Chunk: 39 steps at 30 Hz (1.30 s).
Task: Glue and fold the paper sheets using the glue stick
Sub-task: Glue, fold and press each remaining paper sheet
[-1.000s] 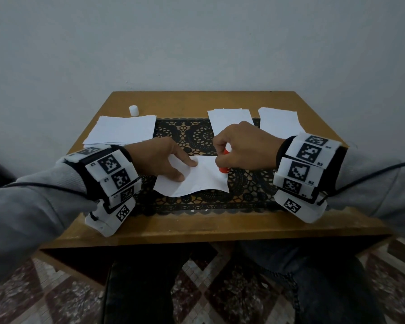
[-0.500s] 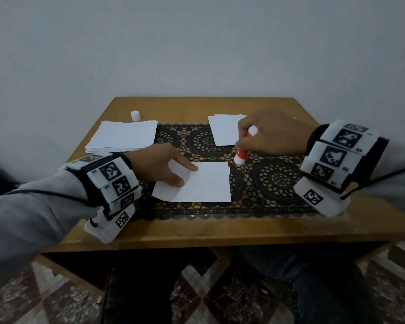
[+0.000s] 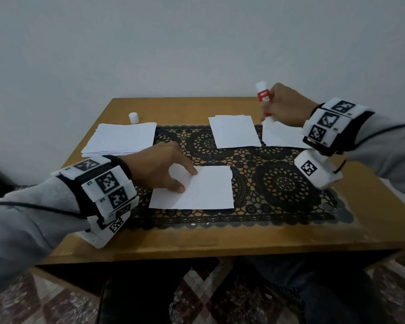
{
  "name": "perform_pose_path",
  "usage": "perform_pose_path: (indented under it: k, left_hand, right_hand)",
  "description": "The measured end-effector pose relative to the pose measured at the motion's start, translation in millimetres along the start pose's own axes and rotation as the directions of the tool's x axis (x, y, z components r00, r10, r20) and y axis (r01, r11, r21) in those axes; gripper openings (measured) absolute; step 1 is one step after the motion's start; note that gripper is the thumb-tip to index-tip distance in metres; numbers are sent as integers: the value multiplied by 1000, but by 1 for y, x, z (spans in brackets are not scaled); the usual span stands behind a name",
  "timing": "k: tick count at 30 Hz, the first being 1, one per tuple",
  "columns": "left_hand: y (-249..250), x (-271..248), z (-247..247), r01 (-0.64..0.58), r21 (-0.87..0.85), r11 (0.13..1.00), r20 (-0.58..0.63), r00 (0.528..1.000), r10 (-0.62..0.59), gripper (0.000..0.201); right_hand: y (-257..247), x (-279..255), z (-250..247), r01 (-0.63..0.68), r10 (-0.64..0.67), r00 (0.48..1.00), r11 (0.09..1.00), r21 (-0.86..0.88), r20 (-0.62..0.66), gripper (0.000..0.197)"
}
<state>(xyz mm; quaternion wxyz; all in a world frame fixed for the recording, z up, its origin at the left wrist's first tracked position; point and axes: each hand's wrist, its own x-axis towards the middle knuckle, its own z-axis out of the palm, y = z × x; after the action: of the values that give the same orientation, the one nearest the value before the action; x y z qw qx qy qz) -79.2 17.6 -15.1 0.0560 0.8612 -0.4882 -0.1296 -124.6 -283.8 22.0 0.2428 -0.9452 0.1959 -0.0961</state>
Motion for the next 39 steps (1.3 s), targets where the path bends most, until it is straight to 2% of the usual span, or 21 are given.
perform_pose_path:
  k: [2, 5, 8, 13, 23, 29, 33, 36, 39]
  left_hand:
    - [-1, 1, 0, -15, 1, 1000, -1, 1000, 15, 48]
    - [-4, 4, 0, -10, 17, 1000, 14, 1000, 9, 49]
    - [-5, 5, 0, -19, 42, 999, 25, 1000, 18, 50]
    - [-5, 3, 0, -57, 80, 995, -5, 998, 57, 48]
    - [-7, 4, 1, -93, 140, 986, -48, 994, 101, 56]
    - [-5, 3, 2, -68, 150, 986, -45, 996, 76, 54]
    - [-7, 3, -1, -2, 38, 999, -67, 998, 4, 48]
    - [-10, 4, -3, 31, -31, 999, -108, 994, -35, 39]
    - [-11, 4, -5, 41, -79, 996, -138, 989, -52, 30]
  right_hand:
    - [-8, 6, 8, 7, -3, 999, 994, 106, -34, 24]
    - [-28, 17, 20, 82, -70, 995, 981, 177, -75, 26]
    - [-54, 29, 37, 101, -86, 993, 966, 237, -75, 30]
    - [-91, 54, 71, 121, -116, 991, 990, 74, -65, 30]
    - [-113, 88, 103, 81, -81, 997, 992, -97, -1, 45]
    - [-106, 92, 99, 69, -66, 997, 995, -68, 39, 46]
    - [-93, 79, 71, 75, -72, 997, 993, -88, 32, 40]
    - [-68, 61, 40, 105, -93, 994, 966, -236, 64, 31]
    - [-32, 39, 15, 150, -100, 986, 889, -433, 137, 24]
